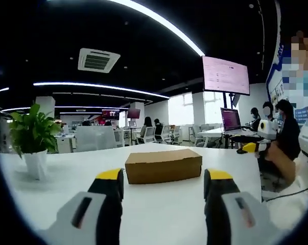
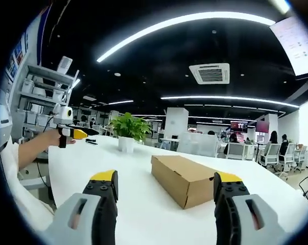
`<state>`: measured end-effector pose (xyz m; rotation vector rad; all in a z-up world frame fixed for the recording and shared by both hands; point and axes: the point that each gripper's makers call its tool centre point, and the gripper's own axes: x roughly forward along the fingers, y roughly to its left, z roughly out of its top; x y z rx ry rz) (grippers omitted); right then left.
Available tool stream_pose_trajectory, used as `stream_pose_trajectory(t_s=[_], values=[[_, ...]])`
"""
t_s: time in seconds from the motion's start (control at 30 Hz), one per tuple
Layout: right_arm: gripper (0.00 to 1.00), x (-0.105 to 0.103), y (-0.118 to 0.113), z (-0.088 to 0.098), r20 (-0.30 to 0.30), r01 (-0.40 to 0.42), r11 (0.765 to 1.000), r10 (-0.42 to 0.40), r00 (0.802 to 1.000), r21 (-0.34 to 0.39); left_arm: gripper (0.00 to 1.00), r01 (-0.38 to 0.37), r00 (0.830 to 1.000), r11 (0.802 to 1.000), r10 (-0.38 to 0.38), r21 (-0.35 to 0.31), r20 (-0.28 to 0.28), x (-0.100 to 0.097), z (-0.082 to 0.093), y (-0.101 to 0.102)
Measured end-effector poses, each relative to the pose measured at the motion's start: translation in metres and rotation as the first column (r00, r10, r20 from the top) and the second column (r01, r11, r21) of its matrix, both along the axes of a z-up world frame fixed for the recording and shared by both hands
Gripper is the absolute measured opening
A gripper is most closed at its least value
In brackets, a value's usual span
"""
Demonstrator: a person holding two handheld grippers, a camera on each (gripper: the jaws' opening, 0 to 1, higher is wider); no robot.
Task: Operate the shoe box by opening the lid, removing the specified soft item, and placing it in the target area until the item is outside and the box remains undamaged.
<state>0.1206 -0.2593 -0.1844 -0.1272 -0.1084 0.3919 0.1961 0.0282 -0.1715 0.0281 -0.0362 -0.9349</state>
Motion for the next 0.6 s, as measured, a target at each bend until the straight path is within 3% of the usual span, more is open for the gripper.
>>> stream_pose_trajectory(t_s=[0.1,0.17,0.23,0.3,0.33,0.4,0.47,0.6], values=[[0.75,0.003,0.0,0.006,0.015,0.01,1.0,-0.009,1.0,-0.015,0.64,0.022,0.999,1.0,-0.023,-0.019,-0.025,0.005,0.001,-0.002],[0.74,0.005,0.003,0.005,0.022,-0.002,0.995,0.004,1.0,-0.097,0.59,0.033,0.999,0.999,-0.033,-0.017,-0.003,0.009,0.002,-0.006],[0.74,0.009,0.003,0.005,0.026,0.022,0.993,-0.019,0.999,-0.119,0.61,0.033,0.999,0.999,-0.033,-0.024,0.001,0.014,0.002,-0.01],[0.78,0.01,0.009,0.009,0.038,0.003,0.996,0.001,0.999,-0.088,0.72,0.06,0.998,0.997,-0.06,-0.042,-0.004,0.016,0.002,-0.018],[0.79,0.009,0.014,0.012,0.031,-0.025,0.999,0.026,0.999,-0.038,0.74,0.057,0.998,0.997,-0.056,-0.06,0.009,0.018,0.005,-0.019],[0.78,0.01,0.013,0.013,0.024,-0.034,0.999,0.034,0.999,-0.013,0.7,0.06,0.998,0.996,-0.058,-0.072,0.035,0.02,0.012,-0.022],[0.76,0.013,0.007,0.016,0.038,-0.009,1.0,0.009,0.999,-0.011,0.72,0.059,0.997,0.995,-0.055,-0.078,0.048,0.023,0.016,-0.025],[0.72,0.018,0.0,0.021,0.037,0.008,1.0,-0.008,0.999,0.003,0.7,0.1,0.995,0.994,-0.098,-0.053,0.03,0.028,0.016,-0.036]])
